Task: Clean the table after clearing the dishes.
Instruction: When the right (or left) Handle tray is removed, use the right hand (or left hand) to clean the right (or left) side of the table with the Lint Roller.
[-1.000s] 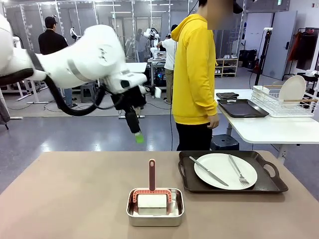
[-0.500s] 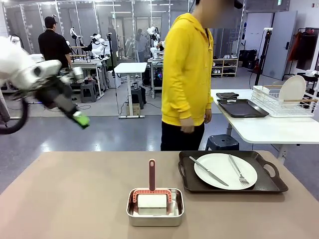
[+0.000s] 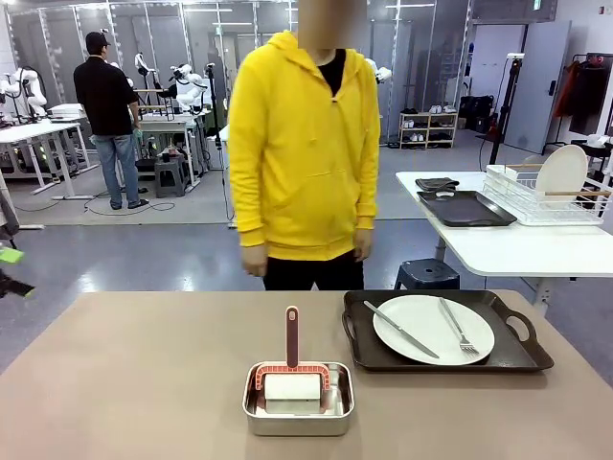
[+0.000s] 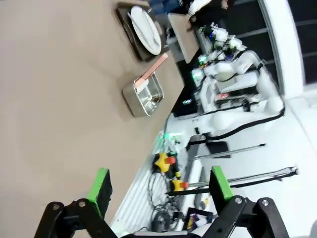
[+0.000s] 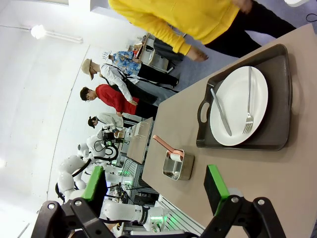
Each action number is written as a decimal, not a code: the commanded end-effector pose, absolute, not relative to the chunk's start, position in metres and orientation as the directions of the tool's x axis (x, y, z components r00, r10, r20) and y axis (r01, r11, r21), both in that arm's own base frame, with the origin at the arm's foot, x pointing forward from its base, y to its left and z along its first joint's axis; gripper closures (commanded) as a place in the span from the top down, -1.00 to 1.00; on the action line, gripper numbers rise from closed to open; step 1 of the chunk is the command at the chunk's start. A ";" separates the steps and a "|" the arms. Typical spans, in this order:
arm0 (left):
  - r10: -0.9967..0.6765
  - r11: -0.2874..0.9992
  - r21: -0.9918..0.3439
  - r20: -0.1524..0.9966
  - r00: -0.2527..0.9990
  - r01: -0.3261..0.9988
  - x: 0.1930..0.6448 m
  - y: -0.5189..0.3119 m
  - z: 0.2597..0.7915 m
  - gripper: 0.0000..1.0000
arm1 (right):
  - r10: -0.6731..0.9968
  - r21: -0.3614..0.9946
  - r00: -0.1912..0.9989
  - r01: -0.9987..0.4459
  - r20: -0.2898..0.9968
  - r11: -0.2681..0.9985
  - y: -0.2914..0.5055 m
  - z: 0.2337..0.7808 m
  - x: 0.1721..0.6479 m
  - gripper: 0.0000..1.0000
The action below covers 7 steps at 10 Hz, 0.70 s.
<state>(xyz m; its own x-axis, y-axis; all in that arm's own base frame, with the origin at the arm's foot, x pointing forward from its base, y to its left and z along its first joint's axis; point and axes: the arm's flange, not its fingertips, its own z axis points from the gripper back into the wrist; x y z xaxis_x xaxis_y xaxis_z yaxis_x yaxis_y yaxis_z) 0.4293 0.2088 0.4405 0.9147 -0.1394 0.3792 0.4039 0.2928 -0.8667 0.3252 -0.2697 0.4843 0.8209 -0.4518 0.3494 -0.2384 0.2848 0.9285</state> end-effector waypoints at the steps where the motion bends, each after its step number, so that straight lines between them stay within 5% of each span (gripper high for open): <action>1: -0.054 0.207 -0.939 0.271 0.961 0.276 0.445 0.246 0.436 1.00 | -0.452 0.928 0.819 -0.245 0.353 0.281 -0.269 0.486 0.323 1.00; 7: 0.083 0.199 -0.973 0.139 0.987 0.121 0.440 0.300 0.406 1.00 | -0.452 0.928 0.819 -0.245 0.353 0.281 -0.269 0.486 0.323 1.00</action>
<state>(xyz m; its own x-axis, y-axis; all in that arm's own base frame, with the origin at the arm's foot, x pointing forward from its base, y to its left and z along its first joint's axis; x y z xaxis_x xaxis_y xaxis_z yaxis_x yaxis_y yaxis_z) 0.4285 0.3069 0.3966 0.9868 0.0728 0.1449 0.1260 0.2185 -0.9677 0.3252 -0.2696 0.4843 0.8210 -0.4516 0.3492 -0.2384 0.2846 0.9285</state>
